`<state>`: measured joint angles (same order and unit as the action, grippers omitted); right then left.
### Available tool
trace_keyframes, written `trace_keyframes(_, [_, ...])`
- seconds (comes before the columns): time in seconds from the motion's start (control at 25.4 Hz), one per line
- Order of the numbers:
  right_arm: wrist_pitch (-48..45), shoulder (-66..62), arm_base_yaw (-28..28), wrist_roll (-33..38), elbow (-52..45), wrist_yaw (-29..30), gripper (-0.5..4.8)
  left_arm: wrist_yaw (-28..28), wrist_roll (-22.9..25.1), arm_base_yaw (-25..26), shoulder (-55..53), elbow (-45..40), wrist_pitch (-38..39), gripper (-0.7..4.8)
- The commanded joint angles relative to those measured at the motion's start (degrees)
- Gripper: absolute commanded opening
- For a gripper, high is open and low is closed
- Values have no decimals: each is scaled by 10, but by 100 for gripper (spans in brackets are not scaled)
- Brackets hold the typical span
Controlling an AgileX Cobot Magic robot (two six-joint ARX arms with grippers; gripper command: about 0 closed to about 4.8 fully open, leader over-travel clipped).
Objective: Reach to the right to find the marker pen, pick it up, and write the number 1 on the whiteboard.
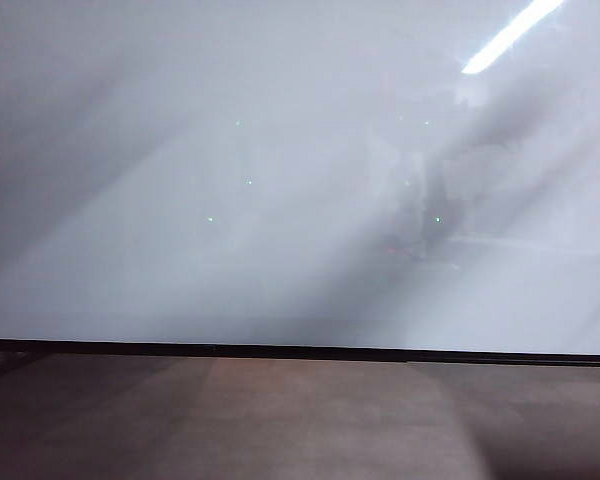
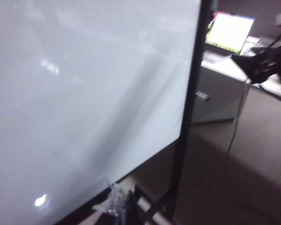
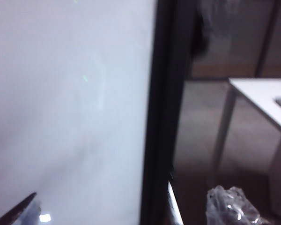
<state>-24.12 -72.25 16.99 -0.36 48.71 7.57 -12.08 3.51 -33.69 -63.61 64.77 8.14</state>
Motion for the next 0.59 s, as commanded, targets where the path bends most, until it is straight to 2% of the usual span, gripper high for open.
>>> trace_keyframes(0.04, [-23, -29, 24, -6, 1, 17, 479, -12, 23, -7, -60, 39, -16, -5])
trace_keyframes(0.28, [-83, -96, 60, -6, 0, 54, 479, -89, 37, -7, -171, 118, -20, -5])
trace_keyframes(0.51, [-226, -219, 65, -43, 0, 94, 479, -198, 50, -9, -268, 131, -105, -5])
trace_keyframes(0.59, [-270, -263, 72, -41, 0, 104, 479, -198, 48, -9, -289, 131, -120, -5])
